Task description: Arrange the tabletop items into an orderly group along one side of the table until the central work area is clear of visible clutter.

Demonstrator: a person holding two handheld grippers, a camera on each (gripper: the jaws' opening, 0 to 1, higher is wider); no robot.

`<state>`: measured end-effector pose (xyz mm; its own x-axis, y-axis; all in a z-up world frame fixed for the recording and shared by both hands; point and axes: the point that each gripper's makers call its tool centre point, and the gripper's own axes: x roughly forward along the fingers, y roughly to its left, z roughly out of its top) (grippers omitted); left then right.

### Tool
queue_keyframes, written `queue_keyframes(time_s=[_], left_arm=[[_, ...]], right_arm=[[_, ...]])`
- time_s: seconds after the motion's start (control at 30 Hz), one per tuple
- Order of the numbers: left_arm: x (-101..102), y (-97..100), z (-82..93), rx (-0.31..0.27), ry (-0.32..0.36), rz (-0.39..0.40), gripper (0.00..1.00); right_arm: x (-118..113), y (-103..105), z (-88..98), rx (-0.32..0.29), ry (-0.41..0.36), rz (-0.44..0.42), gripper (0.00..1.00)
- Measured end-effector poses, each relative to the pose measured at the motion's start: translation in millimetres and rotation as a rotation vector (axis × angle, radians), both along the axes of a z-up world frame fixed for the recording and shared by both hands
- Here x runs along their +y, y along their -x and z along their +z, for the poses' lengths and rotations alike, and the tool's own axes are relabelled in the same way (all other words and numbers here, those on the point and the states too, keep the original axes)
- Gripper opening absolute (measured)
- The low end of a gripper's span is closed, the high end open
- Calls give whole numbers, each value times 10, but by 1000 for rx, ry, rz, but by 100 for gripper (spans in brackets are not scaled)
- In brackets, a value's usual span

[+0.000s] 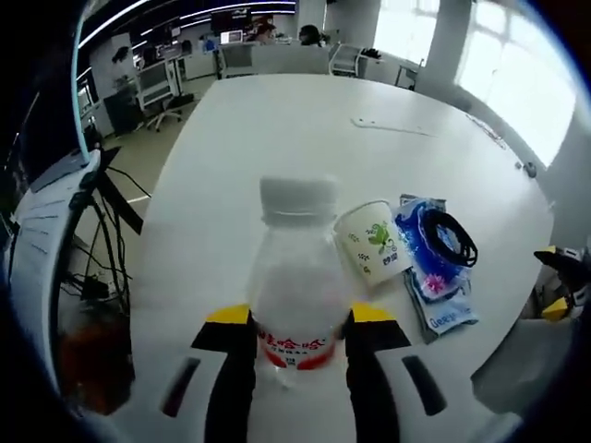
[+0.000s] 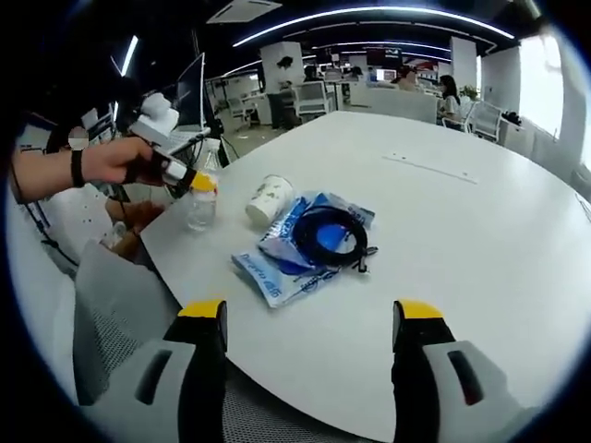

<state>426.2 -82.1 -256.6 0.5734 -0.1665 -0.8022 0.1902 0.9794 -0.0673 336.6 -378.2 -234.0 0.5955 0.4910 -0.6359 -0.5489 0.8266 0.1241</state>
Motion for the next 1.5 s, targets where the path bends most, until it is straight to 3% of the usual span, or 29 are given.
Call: queue_keyframes(time_s=[0.7, 0.97, 1.17, 1.33, 1.4, 1.5], left_arm=[[66, 292, -77, -58, -80, -26, 36], [75, 288, -69, -75, -95, -8, 36], [75, 288, -88, -51, -69, 16, 36], [59, 304, -93, -70, -65, -19, 37], [6, 310, -97, -79, -15, -43, 41], [33, 329, -107, -82, 2, -59, 44]], right_arm=[[71, 67, 1, -1, 0, 27, 72], [131, 83, 1, -1, -2, 44, 71], [119, 77, 6, -2, -8, 41, 71], [93, 84, 18, -5, -10, 36, 71], [78, 93, 11, -2, -9, 33, 71], [63, 113, -1, 1, -13, 29, 71]])
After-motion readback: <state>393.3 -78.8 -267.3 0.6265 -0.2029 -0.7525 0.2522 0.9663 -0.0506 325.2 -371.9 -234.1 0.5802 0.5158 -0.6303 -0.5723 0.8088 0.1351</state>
